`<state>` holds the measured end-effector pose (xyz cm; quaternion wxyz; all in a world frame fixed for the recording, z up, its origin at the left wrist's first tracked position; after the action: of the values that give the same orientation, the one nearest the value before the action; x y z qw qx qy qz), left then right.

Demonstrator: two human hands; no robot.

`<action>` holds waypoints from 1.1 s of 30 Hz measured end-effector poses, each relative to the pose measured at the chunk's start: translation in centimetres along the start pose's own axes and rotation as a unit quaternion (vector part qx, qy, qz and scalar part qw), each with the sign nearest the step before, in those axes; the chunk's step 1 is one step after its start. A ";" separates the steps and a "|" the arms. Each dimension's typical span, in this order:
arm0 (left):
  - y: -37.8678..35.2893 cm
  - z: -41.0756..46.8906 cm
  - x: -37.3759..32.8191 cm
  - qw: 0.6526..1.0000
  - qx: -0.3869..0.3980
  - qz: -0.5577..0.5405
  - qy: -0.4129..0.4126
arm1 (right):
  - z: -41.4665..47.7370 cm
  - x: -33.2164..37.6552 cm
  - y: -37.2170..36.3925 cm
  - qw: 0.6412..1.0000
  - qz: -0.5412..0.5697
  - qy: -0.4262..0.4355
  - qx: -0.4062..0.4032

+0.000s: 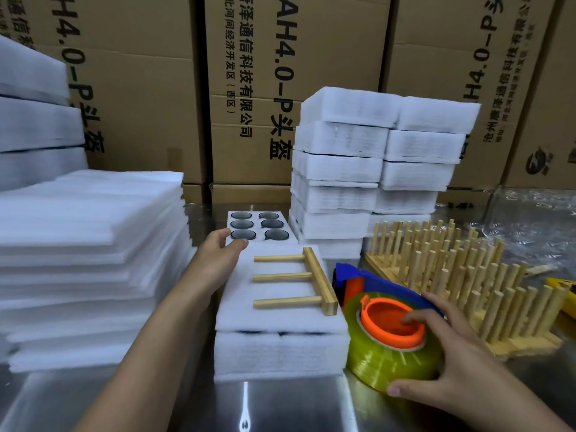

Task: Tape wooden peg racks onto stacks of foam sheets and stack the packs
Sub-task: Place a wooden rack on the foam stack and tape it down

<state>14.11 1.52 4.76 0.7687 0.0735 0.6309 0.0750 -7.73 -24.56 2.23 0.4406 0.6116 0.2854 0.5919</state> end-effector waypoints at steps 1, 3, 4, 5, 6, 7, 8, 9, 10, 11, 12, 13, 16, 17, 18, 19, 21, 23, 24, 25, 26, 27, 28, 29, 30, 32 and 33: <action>0.0 -0.1 -0.1 1.000 0.001 -0.003 -0.002 | 0.0 -0.1 0.2 1.000 0.006 0.000 0.006; -0.1 -0.2 -0.3 1.000 0.004 -0.005 -0.006 | 0.3 -0.3 1.2 0.998 0.058 -0.005 -0.010; -0.1 -0.3 -0.4 1.000 0.004 -0.007 -0.008 | 0.6 -0.2 2.0 0.995 0.088 -0.008 -0.035; -0.1 -0.4 -0.5 1.000 0.003 -0.008 -0.009 | 1.1 -0.3 2.7 0.993 0.102 -0.018 -0.059; -0.2 -0.5 -0.5 1.000 0.002 -0.008 -0.009 | 1.7 -0.5 3.2 0.994 0.085 -0.035 -0.067; -0.1 -0.6 -0.6 1.000 0.002 -0.007 -0.009 | 2.5 -0.7 3.5 0.995 0.044 -0.068 -0.052; -0.1 -0.6 -0.6 1.000 0.002 -0.007 -0.008 | 3.4 -0.8 3.5 0.994 -0.013 -0.103 -0.026; -0.1 -0.7 -0.6 1.000 0.003 -0.007 -0.007 | 4.2 -0.8 3.5 0.990 -0.068 -0.126 -0.002; -0.2 -0.8 -0.6 1.000 0.005 -0.007 -0.007 | 5.0 -0.7 3.6 0.985 -0.108 -0.136 0.009; -0.2 -0.9 -0.7 1.000 0.008 -0.007 -0.006 | 5.6 -0.6 3.6 0.981 -0.135 -0.138 0.008; -0.2 -0.9 -0.7 1.000 0.010 -0.008 -0.006 | 6.0 -0.4 3.7 0.978 -0.155 -0.136 0.003; -0.2 -1.0 -0.8 1.000 0.012 -0.009 -0.007 | 6.2 -0.3 3.7 0.977 -0.170 -0.131 -0.006; -0.3 -1.1 -0.9 1.000 0.021 -0.018 -0.011 | 5.8 0.4 4.6 0.971 -0.203 -0.113 -0.059; -0.4 -1.3 -1.0 0.999 0.025 -0.018 -0.017 | 5.5 0.7 5.3 0.966 -0.223 -0.107 -0.081; -0.6 -1.4 -1.1 0.999 0.027 -0.014 -0.024 | 5.2 1.1 6.1 0.958 -0.246 -0.101 -0.105; -0.6 -1.5 -1.3 0.999 0.028 -0.012 -0.033 | 4.9 1.5 7.0 0.951 -0.264 -0.093 -0.132; -0.7 -1.6 -1.7 0.998 0.030 -0.025 -0.050 | 4.4 2.6 9.2 0.939 -0.274 -0.077 -0.193; -0.7 -1.8 -2.0 0.997 0.032 -0.036 -0.062 | 3.9 4.2 11.5 0.922 -0.276 -0.049 -0.267; -0.7 -1.8 -2.1 0.997 0.031 -0.036 -0.068 | 3.6 5.2 12.5 0.909 -0.273 -0.023 -0.313; -0.7 -1.9 -2.2 0.996 0.032 -0.042 -0.071 | 3.2 6.4 13.3 0.895 -0.261 0.015 -0.362; -0.8 -1.9 -2.4 0.995 0.038 -0.064 -0.069 | 2.9 7.6 13.8 0.878 -0.242 0.060 -0.408; -1.0 -2.1 -2.5 0.992 0.052 -0.104 -0.057 | 2.7 8.7 14.0 0.863 -0.221 0.103 -0.442; -1.3 -2.4 -2.7 0.984 0.073 -0.156 -0.034 | 2.6 9.8 13.8 0.851 -0.201 0.147 -0.462; -1.6 -2.6 -2.8 0.973 0.100 -0.210 0.001 | 2.6 10.9 13.3 0.841 -0.188 0.190 -0.470; -2.0 -2.9 -2.8 0.958 0.130 -0.251 0.042 | 2.8 11.8 12.6 0.830 -0.184 0.232 -0.473; -2.5 -3.5 -2.5 0.928 0.198 -0.292 0.118 | 2.8 13.2 10.8 0.802 -0.205 0.293 -0.479; -2.7 -3.8 -2.4 0.915 0.223 -0.306 0.142 | 2.7 13.7 10.0 0.789 -0.220 0.308 -0.484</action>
<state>9.97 -1.51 5.79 0.6198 0.0344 0.7257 -0.2968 -4.92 -17.68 17.66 0.6855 0.0244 0.2091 0.6970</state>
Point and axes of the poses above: each hand's wrist, its own z-axis towards the middle knuckle, its own y-axis out of the back of the hand, x = y × z, the point moved 7 cm from there along z, towards the middle knuckle, and after that the axes turned 2 degrees about -z, right-handed, at the moved point
